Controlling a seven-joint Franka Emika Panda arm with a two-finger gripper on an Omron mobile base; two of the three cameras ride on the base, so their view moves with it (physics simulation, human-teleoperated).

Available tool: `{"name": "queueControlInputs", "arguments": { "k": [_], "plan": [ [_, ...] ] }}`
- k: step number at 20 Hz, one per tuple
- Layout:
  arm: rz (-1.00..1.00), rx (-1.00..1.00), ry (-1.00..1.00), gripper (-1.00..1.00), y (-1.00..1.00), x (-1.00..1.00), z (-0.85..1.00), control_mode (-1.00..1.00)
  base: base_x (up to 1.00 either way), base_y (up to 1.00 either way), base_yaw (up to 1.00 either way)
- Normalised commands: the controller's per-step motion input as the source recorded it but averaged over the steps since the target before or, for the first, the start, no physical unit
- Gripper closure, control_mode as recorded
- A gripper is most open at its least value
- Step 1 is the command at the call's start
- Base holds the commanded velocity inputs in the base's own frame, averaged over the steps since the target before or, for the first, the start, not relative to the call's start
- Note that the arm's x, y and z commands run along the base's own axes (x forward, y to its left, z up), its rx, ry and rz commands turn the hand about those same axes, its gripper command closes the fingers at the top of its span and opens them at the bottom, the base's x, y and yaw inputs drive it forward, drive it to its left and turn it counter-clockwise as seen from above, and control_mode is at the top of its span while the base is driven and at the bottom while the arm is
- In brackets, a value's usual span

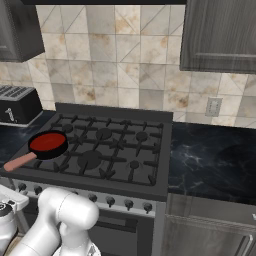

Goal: Wait until the marinara sauce is simmered to a deep red color and then turn off the stove.

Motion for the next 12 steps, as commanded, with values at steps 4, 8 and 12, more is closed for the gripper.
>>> {"name": "queueControlInputs", "arguments": {
  "k": [4,8,12],
  "plan": [
    [0.0,0.0,0.0,-1.0,-0.06,0.0,0.0,-1.0,0.0,0.0,0.0],
    [0.0,0.01,0.0,-1.0,-0.15,0.0,0.0,-1.0,0.0,0.0,0.0],
    [0.0,0.0,0.0,-1.0,0.0,0.0,0.0,-1.0,0.0,0.0,0.0]
  ]
}}
